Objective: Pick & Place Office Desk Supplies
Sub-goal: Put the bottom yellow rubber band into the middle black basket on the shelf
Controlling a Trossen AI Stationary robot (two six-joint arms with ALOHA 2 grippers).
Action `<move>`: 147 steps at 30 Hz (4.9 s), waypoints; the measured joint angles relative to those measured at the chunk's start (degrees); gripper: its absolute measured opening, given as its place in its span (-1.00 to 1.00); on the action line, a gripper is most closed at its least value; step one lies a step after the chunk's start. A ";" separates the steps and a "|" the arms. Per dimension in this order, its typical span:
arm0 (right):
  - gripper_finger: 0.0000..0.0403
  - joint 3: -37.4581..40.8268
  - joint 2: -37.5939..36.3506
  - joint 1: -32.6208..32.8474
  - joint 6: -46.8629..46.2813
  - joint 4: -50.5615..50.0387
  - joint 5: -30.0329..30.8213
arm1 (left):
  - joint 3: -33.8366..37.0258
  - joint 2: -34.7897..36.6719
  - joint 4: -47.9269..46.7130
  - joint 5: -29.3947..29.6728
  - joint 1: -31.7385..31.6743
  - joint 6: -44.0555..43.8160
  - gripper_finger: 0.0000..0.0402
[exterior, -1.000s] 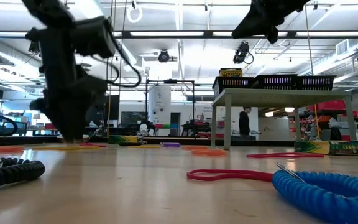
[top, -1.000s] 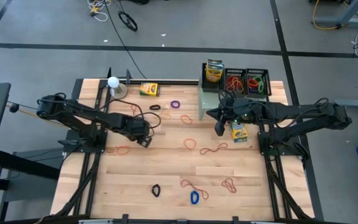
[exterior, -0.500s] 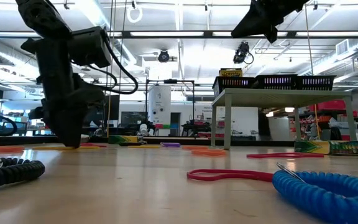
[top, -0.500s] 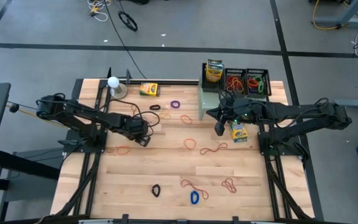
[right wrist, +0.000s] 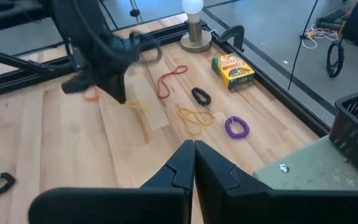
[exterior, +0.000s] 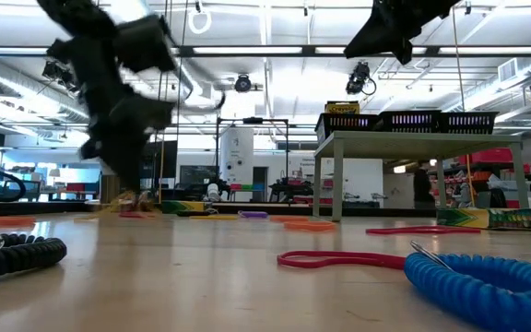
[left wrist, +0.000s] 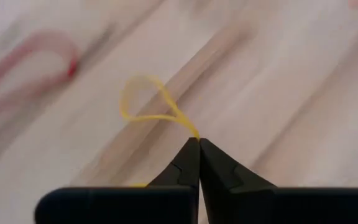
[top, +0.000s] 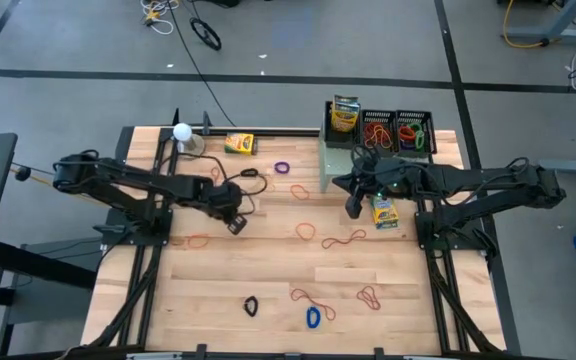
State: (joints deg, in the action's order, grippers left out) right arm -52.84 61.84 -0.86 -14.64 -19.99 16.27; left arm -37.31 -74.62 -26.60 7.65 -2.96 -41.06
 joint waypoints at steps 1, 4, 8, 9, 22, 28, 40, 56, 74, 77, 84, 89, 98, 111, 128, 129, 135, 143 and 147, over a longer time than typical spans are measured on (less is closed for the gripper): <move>-0.90 0.00 0.00 0.09 -0.04 -0.47 -0.07 | -0.89 0.24 1.45 -0.04 0.04 1.30 -0.98; -0.90 0.00 0.02 0.15 -0.08 -1.58 -0.93 | -2.45 0.38 7.70 0.05 0.81 5.29 -0.98; -0.90 0.00 0.04 0.15 -0.08 -2.43 -1.31 | -2.74 -0.25 19.46 -0.21 2.04 8.20 -0.98; -0.90 0.00 0.04 0.15 -0.07 -2.52 -1.29 | -2.74 -0.70 21.28 0.00 2.32 8.53 -0.98; -0.74 0.00 0.04 1.46 -2.78 -2.97 -0.52 | 4.64 -8.89 59.64 5.82 2.70 13.03 -0.98; -0.36 0.00 0.76 5.20 -8.68 -4.79 2.49 | 4.64 -11.19 70.01 4.33 1.00 13.03 -0.98; -0.04 6.70 7.07 8.79 -11.28 8.31 4.19 | 4.32 -11.97 70.95 -2.53 0.24 12.45 -0.98; 0.22 6.75 25.76 7.65 24.14 32.23 7.62 | 0.32 -11.97 59.79 -8.84 0.35 11.76 -0.98; -0.24 6.71 34.60 6.99 30.55 43.81 7.58 | 0.36 -11.99 57.67 -10.79 0.76 10.49 -0.98; -0.33 6.71 34.60 6.99 28.58 44.19 7.54 | 0.36 -11.99 57.67 -10.83 0.76 10.47 -0.98; -0.73 6.71 34.59 6.99 24.46 47.06 7.56 | 0.36 -11.99 57.66 -10.80 0.74 10.61 -0.97; -0.96 6.71 34.60 6.99 21.09 47.14 7.59 | 0.36 -11.99 57.41 -10.72 0.74 11.04 -0.96; -0.95 6.71 31.52 7.79 14.85 38.52 14.37 | 0.42 -11.54 47.99 -10.16 -0.85 9.07 -0.58; -0.97 6.23 10.45 11.33 14.33 19.55 24.55 | 0.45 -11.22 47.09 -8.06 -2.01 15.35 -0.36; -0.97 -17.04 1.76 -23.78 3.09 -32.50 16.32 | 0.45 -11.27 48.47 -7.42 -2.03 18.08 -0.36; -0.97 -16.99 2.16 -26.17 3.61 -32.49 14.94 | 0.45 -11.27 48.47 -7.42 -2.01 18.10 -0.36; -0.97 -15.91 6.72 -35.52 6.70 -33.33 11.28 | 0.45 -11.27 48.45 -7.41 -2.01 18.12 -0.36; -0.86 -15.86 13.36 -39.48 6.07 -33.36 5.43 | 0.45 -11.27 48.45 -6.13 -2.01 17.86 -0.36; -0.66 -15.85 13.95 -39.48 2.67 -33.55 3.98 | 0.45 -11.27 48.45 -5.85 -2.01 16.41 -0.36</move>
State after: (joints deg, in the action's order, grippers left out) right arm -68.69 75.79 -40.34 -11.97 -53.54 20.25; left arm -36.86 -85.89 21.85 1.80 -4.97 -24.65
